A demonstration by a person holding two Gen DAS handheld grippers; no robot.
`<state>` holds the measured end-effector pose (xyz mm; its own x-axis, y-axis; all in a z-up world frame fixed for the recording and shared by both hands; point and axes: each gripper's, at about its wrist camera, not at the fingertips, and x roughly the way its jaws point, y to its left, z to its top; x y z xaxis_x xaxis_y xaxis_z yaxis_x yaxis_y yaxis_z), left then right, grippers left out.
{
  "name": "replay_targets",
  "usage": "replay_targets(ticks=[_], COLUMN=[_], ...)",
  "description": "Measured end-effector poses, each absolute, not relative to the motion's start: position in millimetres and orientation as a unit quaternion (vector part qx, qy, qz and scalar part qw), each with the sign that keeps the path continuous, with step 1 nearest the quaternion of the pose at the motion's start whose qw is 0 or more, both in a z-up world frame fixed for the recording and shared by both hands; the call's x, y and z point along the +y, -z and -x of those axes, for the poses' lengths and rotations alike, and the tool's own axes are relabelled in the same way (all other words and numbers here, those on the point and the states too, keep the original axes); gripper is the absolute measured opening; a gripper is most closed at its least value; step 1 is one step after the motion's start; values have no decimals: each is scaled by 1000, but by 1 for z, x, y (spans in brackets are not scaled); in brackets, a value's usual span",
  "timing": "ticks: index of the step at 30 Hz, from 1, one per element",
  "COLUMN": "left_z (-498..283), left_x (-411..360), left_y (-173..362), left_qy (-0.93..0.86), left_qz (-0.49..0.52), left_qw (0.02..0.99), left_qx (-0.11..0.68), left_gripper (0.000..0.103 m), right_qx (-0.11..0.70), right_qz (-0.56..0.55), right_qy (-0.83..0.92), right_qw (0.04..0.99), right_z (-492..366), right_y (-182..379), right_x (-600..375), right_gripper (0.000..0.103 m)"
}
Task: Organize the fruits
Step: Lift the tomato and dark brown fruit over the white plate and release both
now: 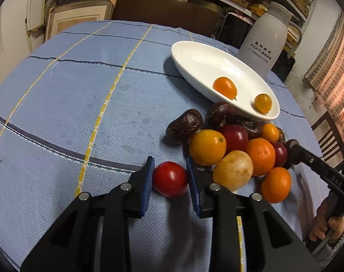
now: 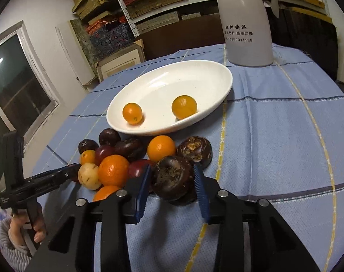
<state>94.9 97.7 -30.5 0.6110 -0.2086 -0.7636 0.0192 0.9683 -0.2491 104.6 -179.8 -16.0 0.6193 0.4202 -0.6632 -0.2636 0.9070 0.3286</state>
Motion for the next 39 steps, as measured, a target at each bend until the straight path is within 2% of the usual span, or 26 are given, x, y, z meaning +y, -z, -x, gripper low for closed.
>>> replay_targets(ticks=[2,3,4,6,12,14,16,22,25,33,39], left_z=[-91,-87,-83,-74,-73,-73,-73,-75,-76,-140,-213], left_x=[98,99,99,101,94,94,93,92,94,66,50], left_y=[28,25,22,15,15,15,15,17,8,-44,-38], left_qy=[76,81,85,94,101,101,99,97,109,118,108], left_qz=[117,123,127,138,128,126,122,124,139,118,96], left_qw=[892,895,897,903,900,900,900,899,900,912,906], left_qx=[430,421,414,396,403,405,406,408,397,375,399], left_gripper=[29,29,28,29,29,29,29,29,29,29,28], right_qx=[391,389,386,384,388,391,409,394,383,364,374], right_qz=[-114,-122,-129,-145,-141,-143,-151,-132,-147,-161,-143], right_qy=[-192,-191,-190,-195,-204,-207,-215,-214,-212,-202,-189], right_qw=[893,893,893,891,888,885,874,884,887,895,897], right_z=[-103,-102,-101,-99,-100,-102,-107,-100,-98,-135,-202], right_y=[16,15,15,13,15,15,21,17,11,-31,-34], right_x=[-186,-190,-193,-199,-195,-194,-192,-187,-194,-199,-177], right_gripper=[38,36,28,25,25,28,36,26,26,26,26])
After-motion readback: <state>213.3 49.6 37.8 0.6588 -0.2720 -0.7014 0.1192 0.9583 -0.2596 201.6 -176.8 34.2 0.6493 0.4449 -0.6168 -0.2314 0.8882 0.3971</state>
